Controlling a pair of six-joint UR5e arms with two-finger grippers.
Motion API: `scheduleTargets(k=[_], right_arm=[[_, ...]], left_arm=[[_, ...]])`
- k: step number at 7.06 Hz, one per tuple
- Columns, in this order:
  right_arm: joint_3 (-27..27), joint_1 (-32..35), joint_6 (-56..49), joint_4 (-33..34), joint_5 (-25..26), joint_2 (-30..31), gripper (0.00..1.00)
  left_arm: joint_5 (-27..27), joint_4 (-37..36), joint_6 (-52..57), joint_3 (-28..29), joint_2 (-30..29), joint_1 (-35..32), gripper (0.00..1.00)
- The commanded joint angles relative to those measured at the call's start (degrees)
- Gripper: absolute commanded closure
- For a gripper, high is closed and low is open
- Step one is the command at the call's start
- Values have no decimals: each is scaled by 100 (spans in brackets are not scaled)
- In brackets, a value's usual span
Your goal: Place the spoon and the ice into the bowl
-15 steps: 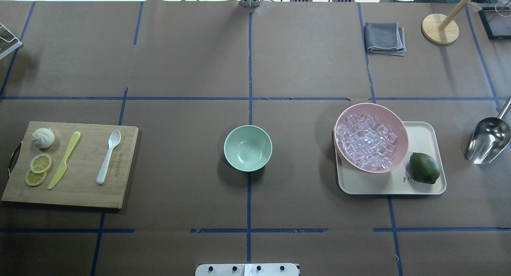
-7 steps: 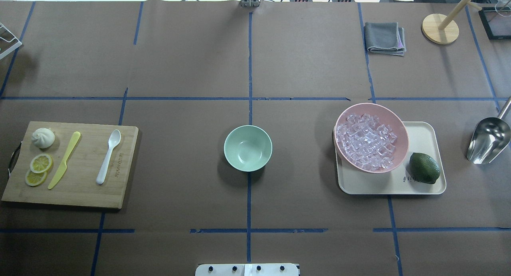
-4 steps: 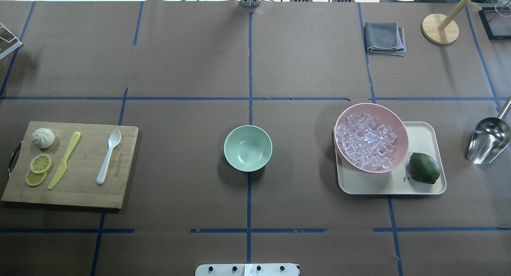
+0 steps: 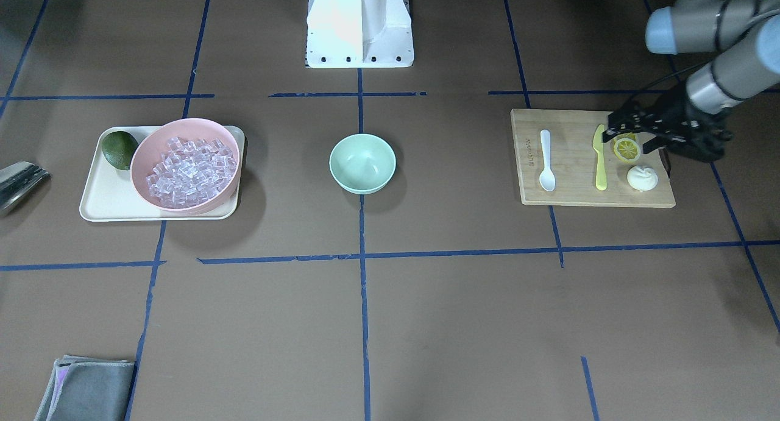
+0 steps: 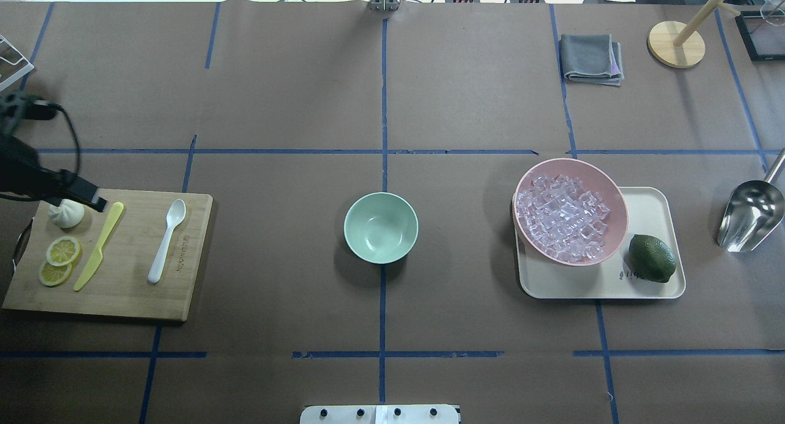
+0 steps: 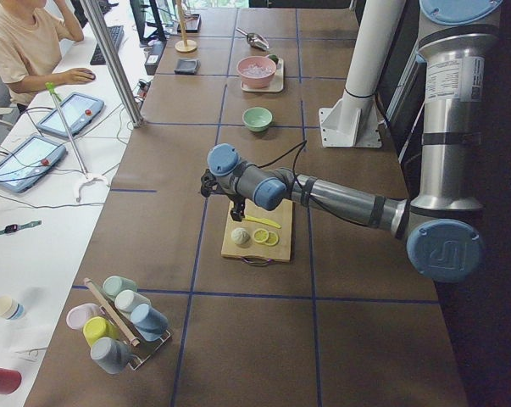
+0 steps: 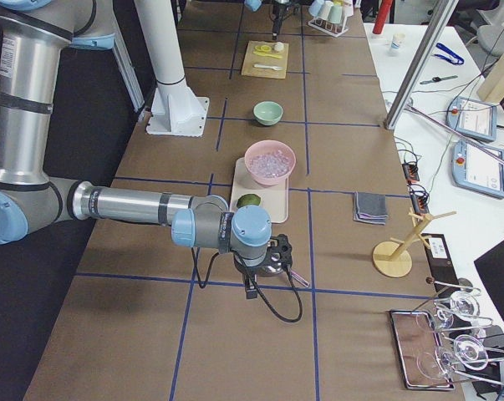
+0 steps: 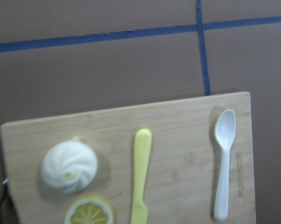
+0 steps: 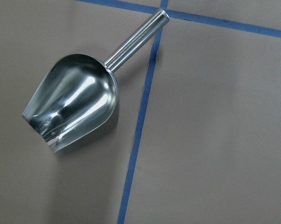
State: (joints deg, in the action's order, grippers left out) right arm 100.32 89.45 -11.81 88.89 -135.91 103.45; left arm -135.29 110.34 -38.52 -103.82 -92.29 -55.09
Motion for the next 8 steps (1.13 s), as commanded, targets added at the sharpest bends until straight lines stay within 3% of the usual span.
scheduleTargets(k=[1, 2, 3, 5, 8], right_arm=[[14, -33, 3, 6, -102, 0, 0], [40, -181, -5, -72, -103, 0, 0], [-3, -270, -5, -404, -94, 8, 0], [-21, -270, 38, -425, -120, 17, 0], [-21, -270, 56, -425, -120, 8, 0]], left_arm=[[1192, 129, -813, 81, -412, 1067, 2], [1537, 137, -823, 194, -413, 1280, 6], [1541, 137, -823, 221, -422, 1334, 16], [1541, 137, -832, 239, -404, 1352, 41], [1532, 129, -832, 230, -422, 1361, 47]])
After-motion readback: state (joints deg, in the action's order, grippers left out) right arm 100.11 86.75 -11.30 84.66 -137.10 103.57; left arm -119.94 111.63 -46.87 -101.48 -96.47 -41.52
